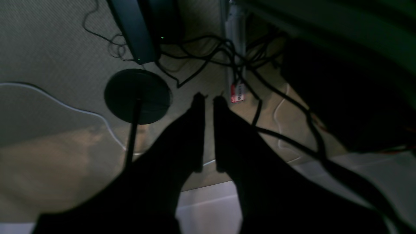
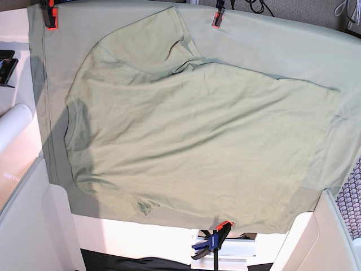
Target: Fold the T-shirt properly
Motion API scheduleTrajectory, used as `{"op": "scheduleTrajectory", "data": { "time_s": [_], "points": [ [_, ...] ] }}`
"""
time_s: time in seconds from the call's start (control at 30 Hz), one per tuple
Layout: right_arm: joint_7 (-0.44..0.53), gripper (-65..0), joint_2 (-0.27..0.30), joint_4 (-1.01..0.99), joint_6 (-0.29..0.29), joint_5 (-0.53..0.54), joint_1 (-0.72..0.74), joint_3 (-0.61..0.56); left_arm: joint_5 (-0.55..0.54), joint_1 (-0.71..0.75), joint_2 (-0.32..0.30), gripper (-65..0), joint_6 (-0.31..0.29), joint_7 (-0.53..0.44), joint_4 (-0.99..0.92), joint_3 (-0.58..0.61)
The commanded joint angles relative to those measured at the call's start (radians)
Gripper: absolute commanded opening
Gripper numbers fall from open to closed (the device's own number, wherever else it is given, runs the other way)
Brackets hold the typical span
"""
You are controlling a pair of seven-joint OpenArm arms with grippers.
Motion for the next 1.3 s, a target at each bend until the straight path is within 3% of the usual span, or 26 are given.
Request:
{"op": "scheduleTrajectory", "data": {
  "time_s": [0.0, 0.13, 0.8, 0.87, 0.97, 1.07, 1.27],
  "points": [
    [0.006, -48.5, 0.0, 0.006, 0.01, -0.002, -0.006, -0.002, 0.024, 0.005, -0.002, -56.1, -0.022, 0.008, 0.005, -0.001],
    [0.006, -48.5, 0.0, 0.006, 0.01, -0.002, -0.006, -0.002, 0.068, 0.008, -0.002, -56.1, -0.069, 0.007, 0.005, -0.001],
    [0.006, -48.5, 0.0, 0.02, 0.01, -0.003, -0.04, -0.002, 0.068, 0.055, -0.009, -56.1, -0.069, -0.051, 0.014, -0.001],
    [0.006, -48.5, 0.001, 0.05, 0.01, -0.003, -0.069, -0.002, 0.067, 0.072, -0.028, -56.1, -0.126, -0.051, 0.048, -0.001],
    [0.006, -48.5, 0.005, 0.129, 0.01, -0.003, -0.138, -0.002, 0.067, 0.118, -0.076, -56.1, -0.302, -0.056, 0.145, -0.001],
    [0.006, -48.5, 0.018, 0.254, 0.01, -0.002, -0.232, -0.002, 0.067, 0.183, -0.125, -56.1, -0.414, -0.074, 0.275, -0.004],
    [-0.005, -48.5, 0.057, 0.615, 0.011, 0.016, -0.462, -0.002, 0.067, 0.341, -0.196, -56.1, -0.428, -0.075, 0.521, -0.078]
  ]
}}
